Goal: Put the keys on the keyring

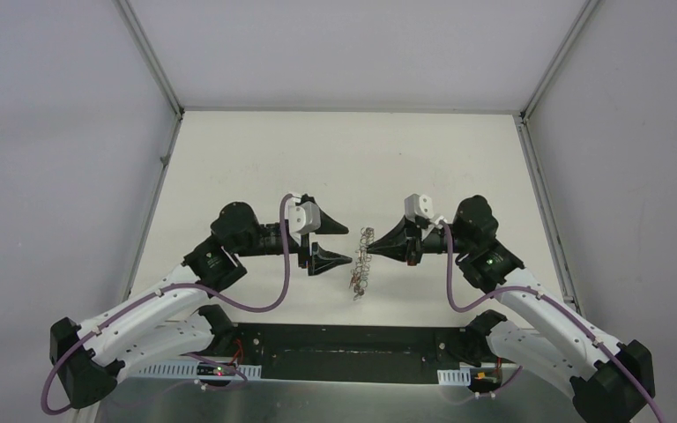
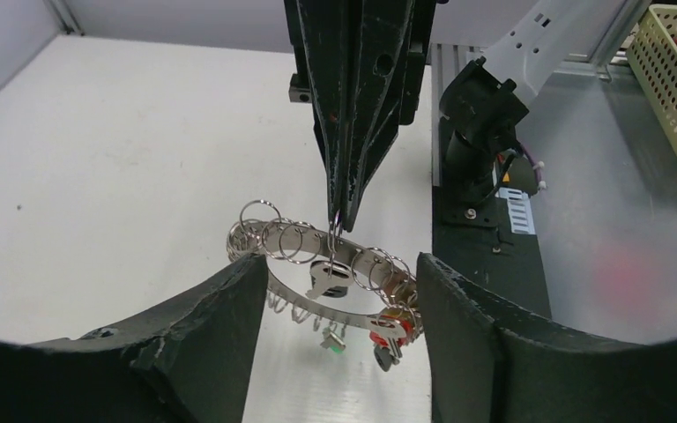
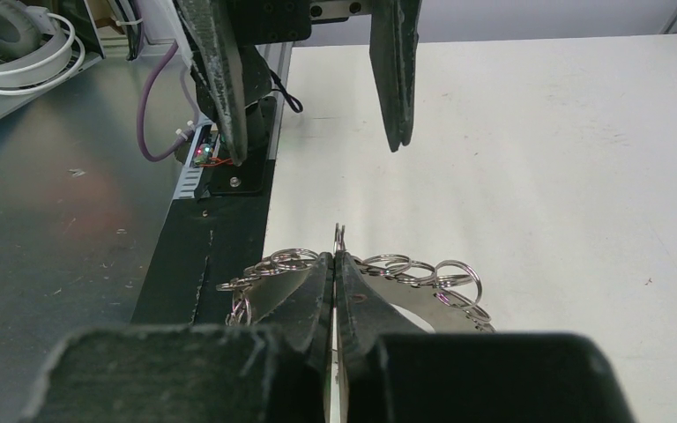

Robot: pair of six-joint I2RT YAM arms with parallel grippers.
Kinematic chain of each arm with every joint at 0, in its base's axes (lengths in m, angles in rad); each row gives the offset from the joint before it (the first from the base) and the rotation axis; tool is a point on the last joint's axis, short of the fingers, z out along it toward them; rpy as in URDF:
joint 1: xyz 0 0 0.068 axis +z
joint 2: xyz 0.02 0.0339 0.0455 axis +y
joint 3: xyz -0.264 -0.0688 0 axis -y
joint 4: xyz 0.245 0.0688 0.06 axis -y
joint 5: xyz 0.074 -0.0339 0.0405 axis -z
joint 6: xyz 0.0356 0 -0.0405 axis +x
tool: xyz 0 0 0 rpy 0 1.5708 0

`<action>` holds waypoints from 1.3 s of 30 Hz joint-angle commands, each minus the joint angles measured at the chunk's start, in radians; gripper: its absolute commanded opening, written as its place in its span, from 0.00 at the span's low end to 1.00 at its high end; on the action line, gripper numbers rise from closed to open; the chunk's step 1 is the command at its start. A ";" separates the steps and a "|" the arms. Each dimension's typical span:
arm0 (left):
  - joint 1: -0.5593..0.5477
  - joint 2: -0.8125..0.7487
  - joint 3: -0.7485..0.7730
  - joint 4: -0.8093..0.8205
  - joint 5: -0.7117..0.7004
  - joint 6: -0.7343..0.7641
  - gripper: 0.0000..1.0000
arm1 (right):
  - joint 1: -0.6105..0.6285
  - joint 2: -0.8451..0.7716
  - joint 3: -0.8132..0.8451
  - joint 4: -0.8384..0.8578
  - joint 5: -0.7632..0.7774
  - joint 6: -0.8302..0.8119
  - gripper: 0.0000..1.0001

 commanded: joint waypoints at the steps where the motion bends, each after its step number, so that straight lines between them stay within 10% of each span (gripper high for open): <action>1: 0.000 0.022 0.000 0.121 0.059 0.063 0.59 | -0.003 -0.022 0.004 0.086 -0.029 0.016 0.00; 39: -0.045 0.198 0.013 0.195 0.089 0.016 0.00 | -0.003 -0.044 -0.027 0.125 -0.011 0.038 0.00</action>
